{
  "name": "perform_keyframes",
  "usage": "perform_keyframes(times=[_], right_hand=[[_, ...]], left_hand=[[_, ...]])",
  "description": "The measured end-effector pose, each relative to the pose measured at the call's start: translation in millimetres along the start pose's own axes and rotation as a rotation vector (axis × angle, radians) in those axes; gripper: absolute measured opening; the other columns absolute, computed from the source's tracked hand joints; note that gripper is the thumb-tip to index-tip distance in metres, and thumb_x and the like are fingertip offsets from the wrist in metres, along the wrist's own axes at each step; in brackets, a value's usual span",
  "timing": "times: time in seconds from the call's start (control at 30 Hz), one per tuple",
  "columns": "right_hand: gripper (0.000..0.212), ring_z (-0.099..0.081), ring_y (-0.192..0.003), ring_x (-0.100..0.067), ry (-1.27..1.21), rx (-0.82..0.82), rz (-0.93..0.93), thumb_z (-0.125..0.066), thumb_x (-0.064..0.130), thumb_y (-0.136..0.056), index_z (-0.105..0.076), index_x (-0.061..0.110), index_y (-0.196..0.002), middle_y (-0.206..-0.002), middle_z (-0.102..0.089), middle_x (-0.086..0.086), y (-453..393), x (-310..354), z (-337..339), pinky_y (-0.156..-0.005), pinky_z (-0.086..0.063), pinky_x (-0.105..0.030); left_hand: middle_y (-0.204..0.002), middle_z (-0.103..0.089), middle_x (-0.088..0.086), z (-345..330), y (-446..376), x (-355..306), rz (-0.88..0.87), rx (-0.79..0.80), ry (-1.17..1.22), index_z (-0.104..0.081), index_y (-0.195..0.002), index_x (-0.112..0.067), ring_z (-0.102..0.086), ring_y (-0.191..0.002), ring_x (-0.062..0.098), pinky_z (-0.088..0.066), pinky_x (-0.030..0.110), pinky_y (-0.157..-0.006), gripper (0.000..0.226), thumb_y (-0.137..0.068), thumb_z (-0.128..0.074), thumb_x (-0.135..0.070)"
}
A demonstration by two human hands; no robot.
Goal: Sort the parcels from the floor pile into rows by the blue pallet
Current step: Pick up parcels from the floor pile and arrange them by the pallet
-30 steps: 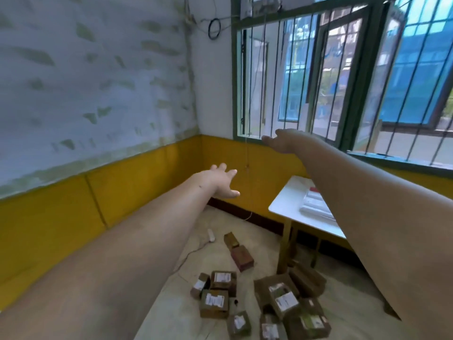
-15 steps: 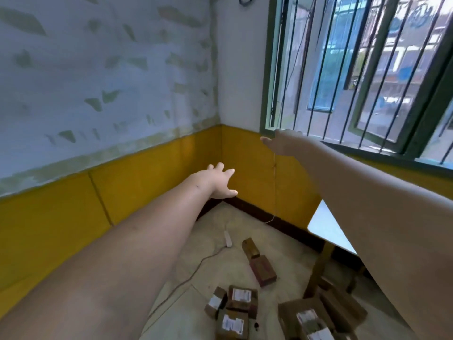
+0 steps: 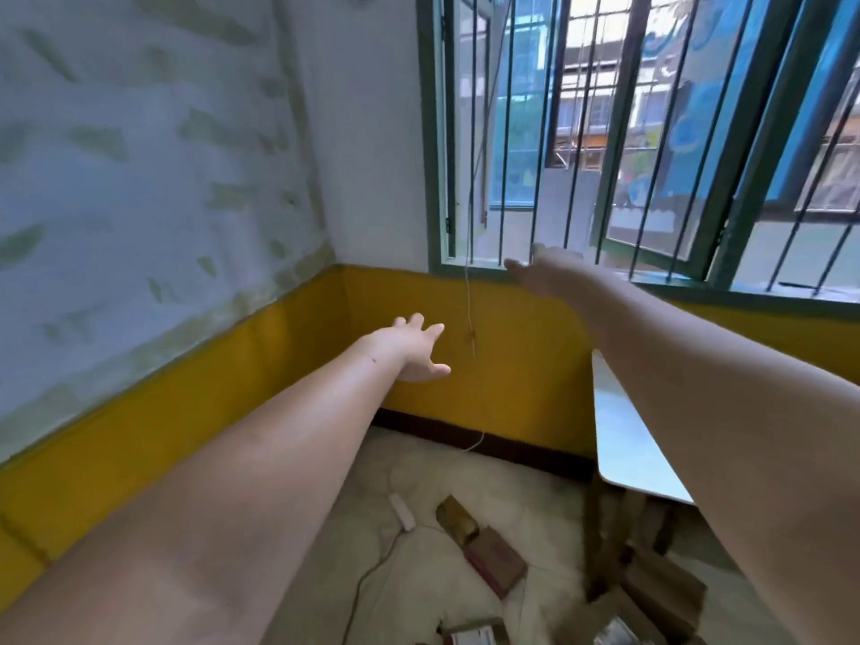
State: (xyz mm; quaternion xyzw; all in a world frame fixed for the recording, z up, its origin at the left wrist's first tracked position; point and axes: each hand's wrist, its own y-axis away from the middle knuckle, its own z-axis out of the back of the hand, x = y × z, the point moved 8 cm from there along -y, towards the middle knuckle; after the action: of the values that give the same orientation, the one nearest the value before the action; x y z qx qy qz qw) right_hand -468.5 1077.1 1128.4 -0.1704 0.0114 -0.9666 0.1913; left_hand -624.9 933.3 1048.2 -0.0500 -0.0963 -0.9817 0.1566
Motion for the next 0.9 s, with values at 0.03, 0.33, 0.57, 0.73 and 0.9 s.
perform_keyframes(times=[0.03,0.33,0.57,0.73,0.9], right_hand=[[0.079,-0.034,-0.139,-0.04,0.007,-0.005,-0.027,-0.036,0.067,-0.094,-0.027,0.014,-0.151,-0.152,-0.038,-0.017,-17,0,-4,-0.112,-0.034,-0.054],[0.077,-0.033,-0.14,-0.039,-0.017,-0.032,-0.106,-0.034,0.066,-0.096,-0.024,0.014,-0.152,-0.153,-0.037,-0.017,-166,39,-38,-0.111,-0.034,-0.054],[0.072,-0.038,-0.137,-0.038,-0.014,-0.085,-0.172,-0.038,0.063,-0.096,-0.031,0.015,-0.149,-0.15,-0.041,-0.016,-261,72,-96,-0.107,-0.04,-0.054],[0.073,-0.025,-0.145,-0.04,-0.022,-0.047,-0.384,-0.039,0.06,-0.097,-0.023,0.016,-0.154,-0.159,-0.025,-0.015,-301,51,-185,-0.114,-0.03,-0.055],[0.076,-0.02,-0.147,-0.037,-0.113,0.111,-0.603,-0.034,0.058,-0.099,-0.008,0.016,-0.157,-0.163,-0.012,-0.014,-286,22,-292,-0.117,-0.028,-0.05]], left_hand=[[-0.165,0.003,0.007,1,-19,4,-0.019,-0.013,-0.012,-0.003,-0.157,-0.029,-0.003,-0.151,0.034,-0.025,0.056,-0.115,0.082,-0.094,-0.046,-0.06],[-0.165,0.003,0.006,-5,-180,55,-0.108,0.008,0.001,-0.003,-0.157,-0.03,-0.002,-0.151,0.034,-0.025,0.056,-0.116,0.083,-0.094,-0.045,-0.061],[-0.165,0.0,0.008,-44,-298,94,-0.216,0.062,-0.011,-0.003,-0.157,-0.029,-0.005,-0.151,0.034,-0.026,0.053,-0.116,0.081,-0.095,-0.044,-0.06],[-0.163,-0.012,0.012,-70,-387,116,-0.362,0.008,-0.059,-0.01,-0.157,-0.024,-0.019,-0.147,0.036,-0.031,0.05,-0.113,0.074,-0.098,-0.041,-0.055],[-0.157,-0.024,0.012,-130,-452,136,-0.498,0.146,-0.095,-0.014,-0.156,-0.021,-0.032,-0.139,0.036,-0.039,0.048,-0.106,0.072,-0.097,-0.046,-0.049]])
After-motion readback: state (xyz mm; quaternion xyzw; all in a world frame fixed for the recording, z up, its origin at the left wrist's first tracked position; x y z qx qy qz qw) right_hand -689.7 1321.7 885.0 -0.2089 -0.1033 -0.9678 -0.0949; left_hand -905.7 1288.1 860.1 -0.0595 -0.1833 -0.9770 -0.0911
